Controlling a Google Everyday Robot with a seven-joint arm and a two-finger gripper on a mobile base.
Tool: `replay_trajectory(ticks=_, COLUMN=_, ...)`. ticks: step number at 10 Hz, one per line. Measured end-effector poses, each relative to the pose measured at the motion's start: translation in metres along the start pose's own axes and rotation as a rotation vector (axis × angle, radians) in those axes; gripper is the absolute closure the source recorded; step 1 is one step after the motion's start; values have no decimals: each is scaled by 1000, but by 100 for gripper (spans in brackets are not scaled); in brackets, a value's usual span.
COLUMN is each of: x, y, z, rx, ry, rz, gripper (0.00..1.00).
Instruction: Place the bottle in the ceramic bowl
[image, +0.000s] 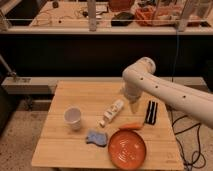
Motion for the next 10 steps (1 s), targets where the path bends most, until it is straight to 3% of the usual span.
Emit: replay_trajectory(ticks=10, x=-9, y=-22, z=26, rx=-12, ry=-28, rz=-116, gripper=20)
